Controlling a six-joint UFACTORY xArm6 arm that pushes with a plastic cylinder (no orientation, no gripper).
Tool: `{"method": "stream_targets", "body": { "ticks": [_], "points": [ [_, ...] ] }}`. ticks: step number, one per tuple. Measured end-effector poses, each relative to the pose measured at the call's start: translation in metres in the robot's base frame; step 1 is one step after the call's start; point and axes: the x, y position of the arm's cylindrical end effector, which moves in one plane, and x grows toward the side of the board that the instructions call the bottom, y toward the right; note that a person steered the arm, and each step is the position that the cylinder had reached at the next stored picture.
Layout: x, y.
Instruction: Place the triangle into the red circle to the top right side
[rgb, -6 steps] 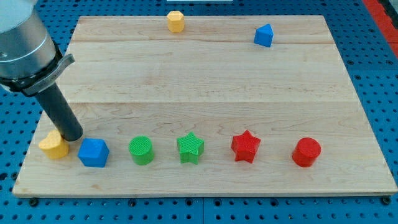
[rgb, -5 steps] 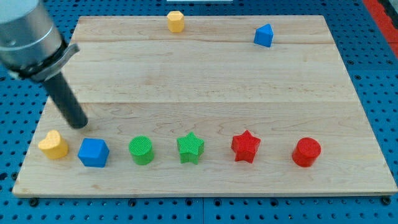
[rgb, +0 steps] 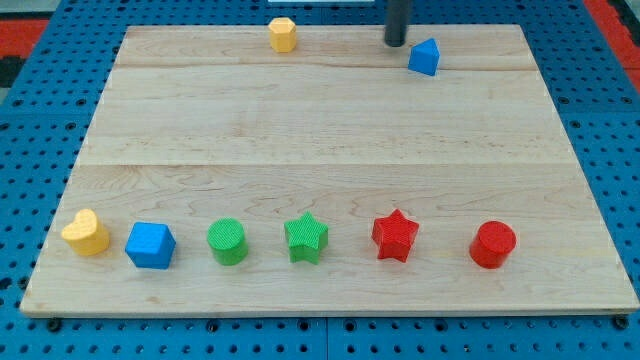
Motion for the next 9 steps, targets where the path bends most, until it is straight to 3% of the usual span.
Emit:
{"method": "stream_targets", "body": {
  "ticks": [2, 3, 4, 5, 6, 7, 8, 9],
  "points": [
    [0.091, 0.104],
    [0.09, 0.105],
    [0.079, 0.069],
    [0.118, 0.015],
    [0.153, 0.016],
    [0.116, 0.018],
    [0.126, 0.081],
    [0.168, 0.095]
  ]
}}
